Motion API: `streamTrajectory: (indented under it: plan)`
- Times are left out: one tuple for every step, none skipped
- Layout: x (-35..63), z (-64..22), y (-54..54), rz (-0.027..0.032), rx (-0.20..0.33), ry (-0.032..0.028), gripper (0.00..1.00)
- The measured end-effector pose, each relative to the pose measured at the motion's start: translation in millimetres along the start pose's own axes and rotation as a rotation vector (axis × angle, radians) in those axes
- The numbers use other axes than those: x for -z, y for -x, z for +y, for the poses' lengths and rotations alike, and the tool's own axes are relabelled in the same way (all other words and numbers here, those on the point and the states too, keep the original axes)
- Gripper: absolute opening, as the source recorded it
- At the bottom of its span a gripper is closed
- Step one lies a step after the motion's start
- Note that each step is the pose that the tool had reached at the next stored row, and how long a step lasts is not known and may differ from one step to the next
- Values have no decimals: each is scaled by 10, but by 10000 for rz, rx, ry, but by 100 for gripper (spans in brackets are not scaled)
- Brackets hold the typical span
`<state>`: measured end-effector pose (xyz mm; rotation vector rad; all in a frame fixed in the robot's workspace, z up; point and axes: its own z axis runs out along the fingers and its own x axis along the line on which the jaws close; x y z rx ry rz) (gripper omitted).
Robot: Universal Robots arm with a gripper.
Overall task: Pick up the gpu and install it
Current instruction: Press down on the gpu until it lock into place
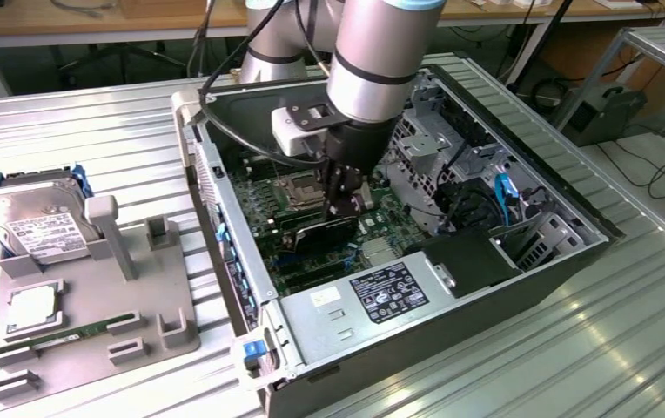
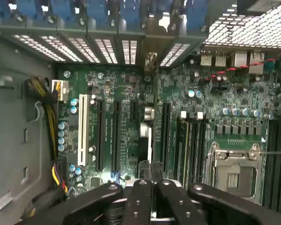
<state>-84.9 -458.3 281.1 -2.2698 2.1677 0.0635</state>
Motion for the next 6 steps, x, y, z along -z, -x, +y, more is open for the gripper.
streamTrajectory:
  plan:
    - [42,-39,0,-4,-2,-2,11]
    - [43,-40,0,-2,-1,-1,11]
    - [44,-40,0,-1,-1,0,11]
    - [44,-40,0,-1,-1,0,11]
    - [43,-40,0,-1,-1,-1,11]
    - [44,-40,0,-1,-1,0,11]
